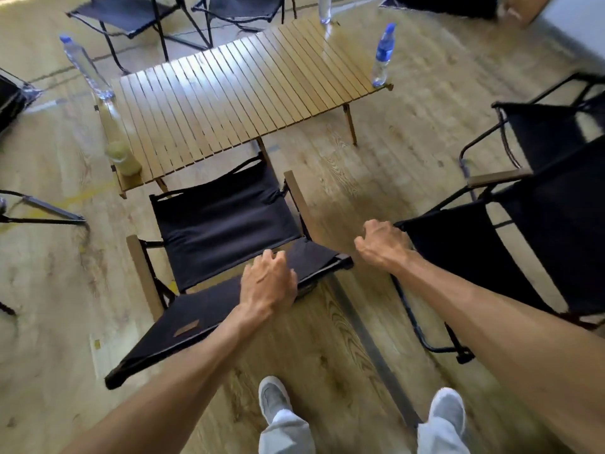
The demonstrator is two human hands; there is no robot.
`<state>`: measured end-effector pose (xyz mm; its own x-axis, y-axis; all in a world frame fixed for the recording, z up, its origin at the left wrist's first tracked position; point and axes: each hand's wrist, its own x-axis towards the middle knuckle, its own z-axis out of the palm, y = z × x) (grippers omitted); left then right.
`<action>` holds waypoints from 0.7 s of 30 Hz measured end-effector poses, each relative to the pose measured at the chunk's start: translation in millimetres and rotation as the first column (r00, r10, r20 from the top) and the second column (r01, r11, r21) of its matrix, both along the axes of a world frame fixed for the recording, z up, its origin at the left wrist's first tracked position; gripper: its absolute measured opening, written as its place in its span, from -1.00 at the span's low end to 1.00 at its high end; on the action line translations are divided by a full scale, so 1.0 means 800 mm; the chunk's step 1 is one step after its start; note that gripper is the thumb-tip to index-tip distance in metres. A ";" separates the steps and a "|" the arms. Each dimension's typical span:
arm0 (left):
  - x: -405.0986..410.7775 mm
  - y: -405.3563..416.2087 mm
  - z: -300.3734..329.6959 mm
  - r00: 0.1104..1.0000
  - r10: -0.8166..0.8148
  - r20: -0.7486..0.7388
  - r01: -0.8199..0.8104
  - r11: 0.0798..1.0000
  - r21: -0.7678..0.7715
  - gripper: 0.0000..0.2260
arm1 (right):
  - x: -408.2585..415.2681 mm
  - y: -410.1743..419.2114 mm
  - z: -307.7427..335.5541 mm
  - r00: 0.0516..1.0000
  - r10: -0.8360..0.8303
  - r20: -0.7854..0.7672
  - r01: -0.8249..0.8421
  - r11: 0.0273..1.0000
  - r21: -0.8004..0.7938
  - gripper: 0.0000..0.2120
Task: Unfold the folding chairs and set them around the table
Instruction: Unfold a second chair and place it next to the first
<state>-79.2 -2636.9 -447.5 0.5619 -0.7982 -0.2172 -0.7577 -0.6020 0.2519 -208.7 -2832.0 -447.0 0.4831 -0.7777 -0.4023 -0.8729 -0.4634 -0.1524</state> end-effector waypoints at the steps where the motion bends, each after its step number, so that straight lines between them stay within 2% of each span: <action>1: -0.034 -0.029 0.005 0.999 -0.039 -0.034 0.039 0.999 -0.026 -0.76 | -0.027 -0.013 0.008 1.000 -0.010 0.002 0.010 1.000 -0.002 -0.78; 3: -0.104 -0.088 0.011 0.991 -0.081 -0.107 0.082 0.997 0.005 -0.74 | -0.087 -0.045 0.019 1.000 -0.026 0.000 0.026 1.000 -0.013 -0.77; 5: -0.167 -0.142 0.011 0.987 -0.006 -0.160 0.036 0.982 0.184 -0.66 | -0.158 -0.083 0.025 0.999 -0.035 -0.006 0.035 0.999 -0.035 -0.77; 7: -0.218 -0.182 0.001 0.985 0.117 -0.127 -0.066 0.934 0.352 -0.60 | -0.236 -0.127 0.026 0.999 -0.038 -0.020 0.038 0.999 -0.036 -0.76; 9: -0.251 -0.203 -0.012 0.978 0.204 -0.031 -0.173 0.891 0.420 -0.58 | -0.312 -0.173 0.023 0.999 -0.030 -0.034 0.029 0.999 -0.023 -0.73; 12: -0.282 -0.219 -0.030 0.953 0.279 0.119 -0.301 0.827 0.475 -0.53 | -0.416 -0.241 0.017 0.999 -0.015 -0.050 0.014 1.000 -0.008 -0.72; 15: -0.318 -0.238 -0.031 0.920 0.367 0.139 -0.387 0.787 0.481 -0.45 | -0.500 -0.297 0.015 0.996 0.000 -0.084 0.000 1.000 0.010 -0.73; 17: -0.353 -0.261 -0.025 0.930 0.341 0.134 -0.360 0.783 0.508 -0.45 | -0.541 -0.326 0.019 0.992 0.015 -0.123 -0.013 1.000 0.019 -0.76; 21: -0.434 -0.325 -0.014 0.973 0.229 0.011 -0.208 0.862 0.462 -0.60 | -0.592 -0.364 0.032 0.983 0.029 -0.179 -0.025 0.999 0.020 -0.74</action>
<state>-426.7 -2896.5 -458.9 0.6919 -0.4614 -0.5554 -0.5884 -0.8061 -0.0632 -682.1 -3122.9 -421.7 0.4226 -0.7573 -0.4978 -0.8740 -0.4859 -0.0029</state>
